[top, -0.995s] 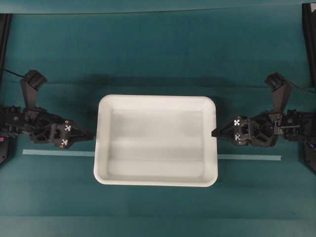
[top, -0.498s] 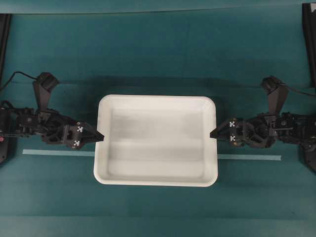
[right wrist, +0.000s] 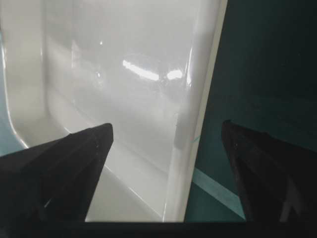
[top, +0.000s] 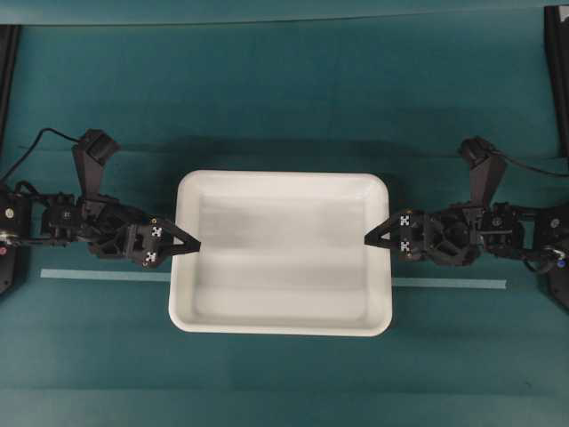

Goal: Lift the white case with both hands.
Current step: 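Position both grippers over the tray's side rims and close on them, then lift the white tray upward with both grippers holding its rims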

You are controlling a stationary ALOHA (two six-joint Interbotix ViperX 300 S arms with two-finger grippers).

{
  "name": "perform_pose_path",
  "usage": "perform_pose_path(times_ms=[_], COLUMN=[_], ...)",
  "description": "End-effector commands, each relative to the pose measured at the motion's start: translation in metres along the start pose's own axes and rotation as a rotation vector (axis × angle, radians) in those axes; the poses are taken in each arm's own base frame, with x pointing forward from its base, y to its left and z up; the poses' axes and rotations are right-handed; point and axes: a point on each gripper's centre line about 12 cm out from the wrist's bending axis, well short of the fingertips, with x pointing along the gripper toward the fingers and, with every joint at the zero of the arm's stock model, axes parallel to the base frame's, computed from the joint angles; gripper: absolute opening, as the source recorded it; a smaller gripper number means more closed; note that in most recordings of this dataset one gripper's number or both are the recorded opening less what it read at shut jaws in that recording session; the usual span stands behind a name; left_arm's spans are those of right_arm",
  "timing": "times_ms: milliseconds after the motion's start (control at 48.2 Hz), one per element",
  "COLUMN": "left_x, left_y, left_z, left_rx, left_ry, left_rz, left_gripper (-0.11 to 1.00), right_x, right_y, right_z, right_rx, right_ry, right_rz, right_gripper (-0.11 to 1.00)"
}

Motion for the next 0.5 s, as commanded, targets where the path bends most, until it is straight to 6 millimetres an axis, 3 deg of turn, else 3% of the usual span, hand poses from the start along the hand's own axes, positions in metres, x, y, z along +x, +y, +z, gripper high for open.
perform_pose_path(times_ms=[0,249,477], left_x=[0.0039,0.0005,-0.0044], left_y=[0.0001,0.0017,0.0010], left_z=[-0.0001,-0.0005,-0.0002], left_rx=[0.004,0.004,0.004], left_ry=[0.001,0.000,-0.004], left_rz=[0.000,0.000,-0.007], left_gripper=[0.93,0.91,0.85], right_x=[0.0030,0.0028,0.0028], right_y=[-0.0018,-0.0024,-0.0028], right_z=[-0.0004,-0.0004,-0.0024], right_rx=[0.002,0.027,0.058], right_ry=[-0.004,-0.004,0.007], right_rz=[-0.004,-0.006,-0.019], right_gripper=[0.93,0.89,0.72])
